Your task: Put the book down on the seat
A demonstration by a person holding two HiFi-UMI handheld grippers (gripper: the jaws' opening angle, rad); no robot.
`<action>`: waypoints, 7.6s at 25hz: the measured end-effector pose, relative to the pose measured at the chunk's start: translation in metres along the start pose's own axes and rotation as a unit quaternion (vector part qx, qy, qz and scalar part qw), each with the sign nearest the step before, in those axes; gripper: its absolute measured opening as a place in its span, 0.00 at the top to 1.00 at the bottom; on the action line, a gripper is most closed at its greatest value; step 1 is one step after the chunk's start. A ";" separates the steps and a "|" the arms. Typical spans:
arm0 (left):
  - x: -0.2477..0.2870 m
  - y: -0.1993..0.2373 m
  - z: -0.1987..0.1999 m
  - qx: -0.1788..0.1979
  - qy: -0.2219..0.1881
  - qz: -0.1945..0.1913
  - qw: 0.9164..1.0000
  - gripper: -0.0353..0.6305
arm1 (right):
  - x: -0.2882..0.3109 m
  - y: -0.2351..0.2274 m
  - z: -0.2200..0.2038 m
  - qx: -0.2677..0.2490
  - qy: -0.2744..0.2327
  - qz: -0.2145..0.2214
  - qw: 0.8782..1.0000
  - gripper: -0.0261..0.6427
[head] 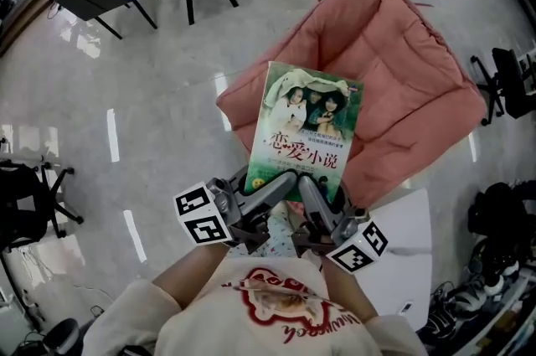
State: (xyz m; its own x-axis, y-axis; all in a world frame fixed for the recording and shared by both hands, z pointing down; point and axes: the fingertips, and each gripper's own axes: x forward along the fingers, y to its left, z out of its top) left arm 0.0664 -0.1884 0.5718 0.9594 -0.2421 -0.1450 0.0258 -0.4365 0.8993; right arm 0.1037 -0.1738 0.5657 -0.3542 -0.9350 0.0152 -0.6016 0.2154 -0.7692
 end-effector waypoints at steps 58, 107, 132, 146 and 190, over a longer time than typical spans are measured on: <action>-0.003 -0.020 0.013 -0.006 0.030 0.052 0.998 0.80 | 0.004 0.019 0.007 0.041 0.014 -0.050 0.998 0.77; -0.028 0.117 -0.046 -0.008 0.086 0.276 0.957 0.74 | -0.001 -0.108 -0.084 0.111 0.083 -0.296 0.945 0.73; -0.068 0.138 -0.041 0.108 0.128 0.398 0.902 0.58 | -0.024 -0.097 -0.079 -0.071 0.161 -0.330 0.927 0.56; -0.052 0.034 0.011 0.181 0.095 0.361 0.910 0.59 | -0.019 -0.017 -0.006 -0.145 0.143 -0.259 0.944 0.58; 0.062 -0.355 0.231 0.327 -0.078 0.124 0.934 0.94 | 0.052 0.335 0.282 -0.326 -0.037 -0.027 0.944 0.96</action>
State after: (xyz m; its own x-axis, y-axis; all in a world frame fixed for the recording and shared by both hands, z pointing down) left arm 0.0517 -0.2484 0.1488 0.8593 -0.5067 -0.0694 -0.4176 -0.7735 0.4768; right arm 0.0854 -0.2295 0.1285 -0.2734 -0.9617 -0.0195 -0.9389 0.2712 -0.2120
